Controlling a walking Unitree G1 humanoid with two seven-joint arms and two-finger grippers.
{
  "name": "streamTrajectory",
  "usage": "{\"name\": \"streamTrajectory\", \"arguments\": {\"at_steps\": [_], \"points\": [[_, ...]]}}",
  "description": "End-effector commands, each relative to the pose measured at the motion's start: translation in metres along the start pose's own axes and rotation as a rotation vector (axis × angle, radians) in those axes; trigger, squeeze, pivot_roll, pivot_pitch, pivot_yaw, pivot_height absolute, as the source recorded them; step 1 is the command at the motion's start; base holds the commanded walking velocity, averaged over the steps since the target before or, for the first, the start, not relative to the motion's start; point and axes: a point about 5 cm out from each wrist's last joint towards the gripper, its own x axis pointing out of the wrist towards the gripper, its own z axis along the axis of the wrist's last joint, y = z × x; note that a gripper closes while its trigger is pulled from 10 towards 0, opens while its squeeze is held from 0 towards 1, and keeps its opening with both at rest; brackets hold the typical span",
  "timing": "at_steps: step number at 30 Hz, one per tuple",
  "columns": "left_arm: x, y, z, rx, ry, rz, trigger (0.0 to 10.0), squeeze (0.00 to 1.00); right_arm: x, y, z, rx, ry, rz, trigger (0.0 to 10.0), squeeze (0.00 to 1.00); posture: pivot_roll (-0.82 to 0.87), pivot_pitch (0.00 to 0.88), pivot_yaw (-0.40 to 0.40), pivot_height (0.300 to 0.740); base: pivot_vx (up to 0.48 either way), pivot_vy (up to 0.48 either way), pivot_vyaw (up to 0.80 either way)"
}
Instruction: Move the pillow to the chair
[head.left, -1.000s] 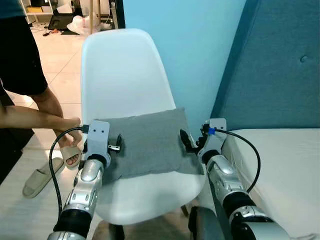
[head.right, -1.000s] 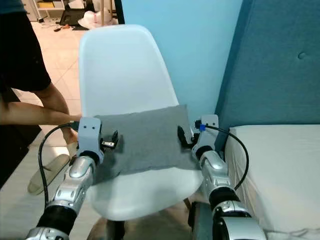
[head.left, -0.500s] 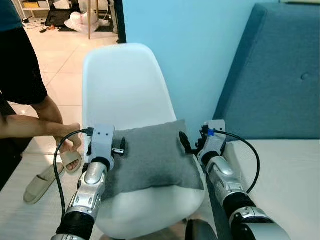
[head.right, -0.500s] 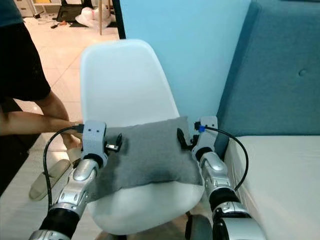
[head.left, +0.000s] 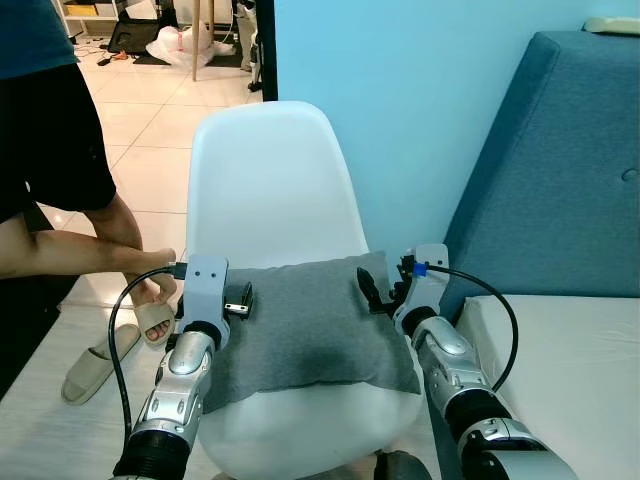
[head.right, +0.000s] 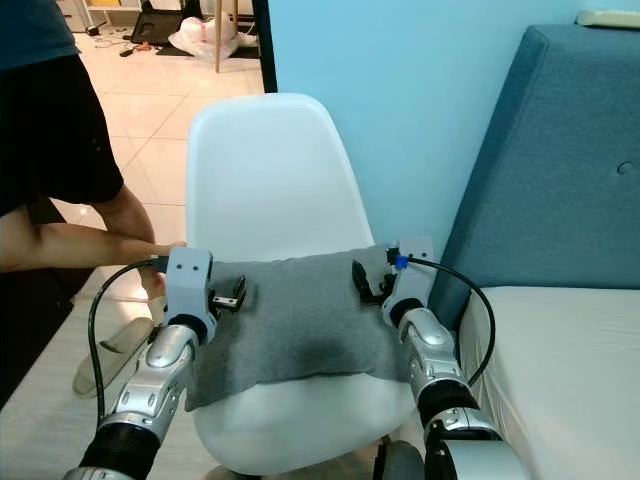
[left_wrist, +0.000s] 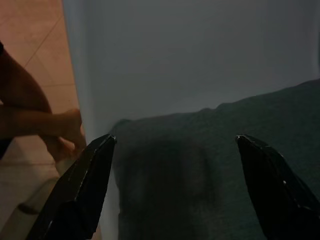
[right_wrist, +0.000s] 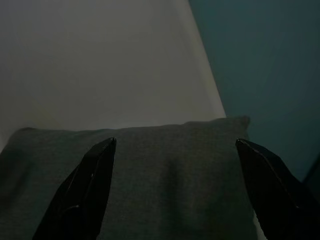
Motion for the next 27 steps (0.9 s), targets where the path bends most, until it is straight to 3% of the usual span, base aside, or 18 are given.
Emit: {"name": "streamTrajectory", "arguments": {"at_steps": [1,10,27], "points": [[-0.0019,-0.0057,0.0033,0.002,-0.033,-0.041,10.0,0.00,-0.0019,-0.0009,-0.0030,0.021,0.005,-0.004,10.0,0.00,0.02,0.046,-0.025,0.632,0.000,0.000,0.00],[-0.0022,-0.0035,0.0030,-0.002,-0.032,-0.006,10.0,0.00,-0.0023,-0.0004,-0.0021,0.036,-0.009,-0.004,10.0,0.00,0.02,0.048,-0.022,0.642,0.000,0.000,0.00],[-0.0038,-0.0059,0.0014,0.025,-0.039,-0.037,10.0,0.00,-0.0044,-0.0010,-0.0039,0.049,-0.016,-0.005,10.0,0.00,0.02,0.032,-0.016,0.707,0.000,0.000,0.00]]}}
